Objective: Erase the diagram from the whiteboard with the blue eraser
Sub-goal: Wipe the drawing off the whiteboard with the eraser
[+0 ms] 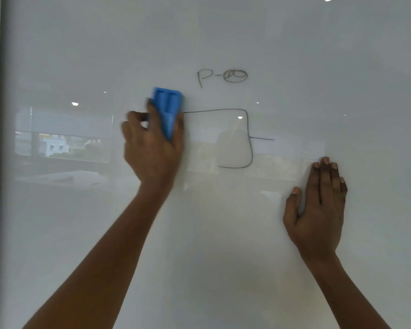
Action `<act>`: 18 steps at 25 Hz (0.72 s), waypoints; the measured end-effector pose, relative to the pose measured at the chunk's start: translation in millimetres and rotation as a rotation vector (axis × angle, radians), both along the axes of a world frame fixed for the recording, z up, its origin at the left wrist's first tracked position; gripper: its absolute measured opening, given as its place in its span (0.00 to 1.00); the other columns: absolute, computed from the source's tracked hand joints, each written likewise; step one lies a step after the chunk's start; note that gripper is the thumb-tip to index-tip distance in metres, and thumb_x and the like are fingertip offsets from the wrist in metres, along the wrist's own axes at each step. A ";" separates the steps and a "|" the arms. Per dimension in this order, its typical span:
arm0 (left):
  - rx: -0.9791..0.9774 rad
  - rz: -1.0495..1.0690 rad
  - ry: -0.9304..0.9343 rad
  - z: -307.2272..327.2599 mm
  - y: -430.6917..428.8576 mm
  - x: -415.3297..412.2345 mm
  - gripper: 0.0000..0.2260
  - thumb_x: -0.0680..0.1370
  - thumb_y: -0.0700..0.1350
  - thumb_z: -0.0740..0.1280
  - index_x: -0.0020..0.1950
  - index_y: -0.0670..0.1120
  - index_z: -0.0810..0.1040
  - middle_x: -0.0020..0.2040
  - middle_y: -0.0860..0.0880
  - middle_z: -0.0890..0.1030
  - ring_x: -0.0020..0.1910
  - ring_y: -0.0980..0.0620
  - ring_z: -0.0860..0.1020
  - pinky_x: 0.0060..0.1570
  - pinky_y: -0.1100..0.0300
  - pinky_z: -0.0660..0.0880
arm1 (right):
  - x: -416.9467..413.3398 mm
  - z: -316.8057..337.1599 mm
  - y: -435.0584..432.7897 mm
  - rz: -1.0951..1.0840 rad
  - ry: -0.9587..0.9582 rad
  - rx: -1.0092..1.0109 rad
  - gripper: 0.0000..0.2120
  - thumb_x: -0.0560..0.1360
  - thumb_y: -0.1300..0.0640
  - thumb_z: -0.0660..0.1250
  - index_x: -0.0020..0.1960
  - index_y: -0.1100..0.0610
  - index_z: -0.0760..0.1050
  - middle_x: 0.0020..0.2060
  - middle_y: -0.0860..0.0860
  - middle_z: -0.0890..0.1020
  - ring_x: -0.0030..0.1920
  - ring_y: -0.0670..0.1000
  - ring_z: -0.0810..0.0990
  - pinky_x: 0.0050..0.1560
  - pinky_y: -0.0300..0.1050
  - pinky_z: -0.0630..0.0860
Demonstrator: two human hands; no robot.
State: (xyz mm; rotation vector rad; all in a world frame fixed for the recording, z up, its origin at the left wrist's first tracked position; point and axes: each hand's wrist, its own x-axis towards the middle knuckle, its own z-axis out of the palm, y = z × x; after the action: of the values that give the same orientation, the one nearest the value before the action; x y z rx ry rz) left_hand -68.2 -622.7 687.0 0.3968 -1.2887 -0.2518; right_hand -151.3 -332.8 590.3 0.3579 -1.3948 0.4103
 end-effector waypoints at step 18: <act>-0.462 0.040 -0.038 0.4 36.4 -4.5 0.28 0.84 0.58 0.71 0.73 0.37 0.82 0.54 0.37 0.83 0.47 0.36 0.82 0.34 0.48 0.78 | 3.6 0.7 -0.1 -0.026 -0.014 -0.016 0.26 0.83 0.56 0.58 0.78 0.66 0.64 0.78 0.61 0.66 0.81 0.59 0.61 0.80 0.60 0.60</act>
State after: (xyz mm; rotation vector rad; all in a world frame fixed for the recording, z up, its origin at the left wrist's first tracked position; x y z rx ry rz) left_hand -72.8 -586.3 687.4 0.0329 -1.3294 0.0900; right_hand -147.7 -332.9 591.0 0.3243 -1.4074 0.4028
